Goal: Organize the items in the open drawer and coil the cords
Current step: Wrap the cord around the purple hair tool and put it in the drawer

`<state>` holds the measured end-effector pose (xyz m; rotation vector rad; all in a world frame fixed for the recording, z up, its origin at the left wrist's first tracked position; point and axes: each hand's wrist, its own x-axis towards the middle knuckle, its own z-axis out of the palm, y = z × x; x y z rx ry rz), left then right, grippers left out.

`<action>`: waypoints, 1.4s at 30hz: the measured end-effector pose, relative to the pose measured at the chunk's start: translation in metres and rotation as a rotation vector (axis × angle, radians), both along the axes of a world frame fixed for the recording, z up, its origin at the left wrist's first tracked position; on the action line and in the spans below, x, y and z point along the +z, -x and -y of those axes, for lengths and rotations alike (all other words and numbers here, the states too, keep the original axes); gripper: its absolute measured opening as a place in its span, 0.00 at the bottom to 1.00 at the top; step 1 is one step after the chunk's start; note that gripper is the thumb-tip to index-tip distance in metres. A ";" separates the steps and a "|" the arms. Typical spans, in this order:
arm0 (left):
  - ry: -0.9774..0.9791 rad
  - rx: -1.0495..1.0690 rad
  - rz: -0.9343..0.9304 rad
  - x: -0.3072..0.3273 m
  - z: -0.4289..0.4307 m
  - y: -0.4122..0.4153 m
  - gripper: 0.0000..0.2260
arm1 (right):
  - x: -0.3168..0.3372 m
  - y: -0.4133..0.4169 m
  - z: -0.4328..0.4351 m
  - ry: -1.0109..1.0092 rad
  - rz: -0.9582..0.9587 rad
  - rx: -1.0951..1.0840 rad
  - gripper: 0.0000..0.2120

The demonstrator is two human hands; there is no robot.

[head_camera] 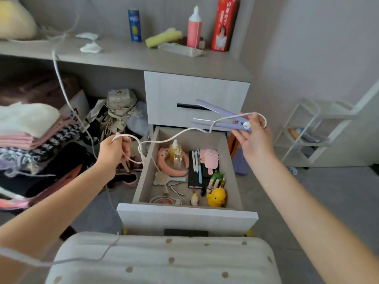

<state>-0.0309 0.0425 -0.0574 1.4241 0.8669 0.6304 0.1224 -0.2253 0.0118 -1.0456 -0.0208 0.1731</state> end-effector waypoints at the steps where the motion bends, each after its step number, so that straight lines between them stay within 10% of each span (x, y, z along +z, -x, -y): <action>1: 0.074 -0.001 0.058 0.016 0.001 0.000 0.17 | 0.013 0.004 0.004 -0.056 -0.026 -0.001 0.08; 9: 0.593 -0.314 0.497 0.139 0.027 0.004 0.17 | 0.101 0.037 0.030 -0.231 -0.004 -0.027 0.10; 23: 0.334 -0.491 0.905 0.335 0.094 0.101 0.18 | 0.181 0.113 0.097 -0.386 0.009 -0.088 0.12; 34: 0.410 -0.688 0.892 0.366 0.158 0.146 0.09 | 0.225 0.159 0.097 -0.321 0.122 -0.067 0.03; 42: 0.155 -0.730 0.504 0.334 0.168 0.157 0.08 | 0.220 0.189 0.104 0.255 0.556 0.093 0.11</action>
